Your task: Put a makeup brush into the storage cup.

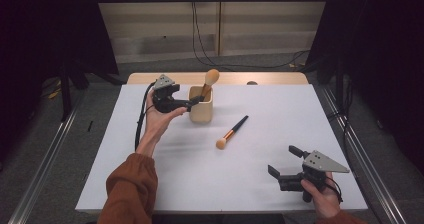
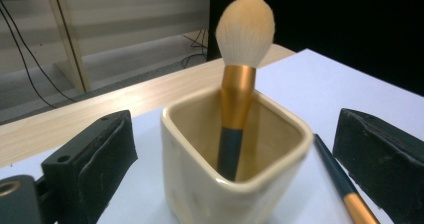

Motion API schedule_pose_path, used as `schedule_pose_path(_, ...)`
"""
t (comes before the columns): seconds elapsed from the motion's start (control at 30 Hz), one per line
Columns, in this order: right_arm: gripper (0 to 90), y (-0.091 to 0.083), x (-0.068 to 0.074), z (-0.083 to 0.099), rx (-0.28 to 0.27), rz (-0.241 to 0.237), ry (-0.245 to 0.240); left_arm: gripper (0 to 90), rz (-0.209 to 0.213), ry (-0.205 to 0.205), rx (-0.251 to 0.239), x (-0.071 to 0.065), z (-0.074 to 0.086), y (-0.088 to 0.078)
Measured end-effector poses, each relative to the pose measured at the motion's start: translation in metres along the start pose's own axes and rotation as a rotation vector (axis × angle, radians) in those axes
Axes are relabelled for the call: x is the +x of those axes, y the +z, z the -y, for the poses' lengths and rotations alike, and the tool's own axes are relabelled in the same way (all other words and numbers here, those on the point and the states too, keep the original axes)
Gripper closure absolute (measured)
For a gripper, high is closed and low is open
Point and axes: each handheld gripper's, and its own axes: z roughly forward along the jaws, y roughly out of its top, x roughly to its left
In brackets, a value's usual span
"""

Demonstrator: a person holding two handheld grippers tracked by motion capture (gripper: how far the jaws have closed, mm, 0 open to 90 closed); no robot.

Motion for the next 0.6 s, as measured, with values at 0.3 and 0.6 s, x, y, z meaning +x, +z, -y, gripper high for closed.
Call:
schedule_pose_path(0.3, 0.2, -0.001, -0.001, -0.001, -0.010, 0.007, -0.004, 2.7, 0.027, 0.011, -0.041, -0.014, 0.005, -0.016)
schedule_pose_path(0.6, 0.2, 0.000, -0.001, 0.000, -0.009, 0.009, 0.001, 2.8, 0.029, -0.009, -0.045, -0.012, 0.019, -0.036)
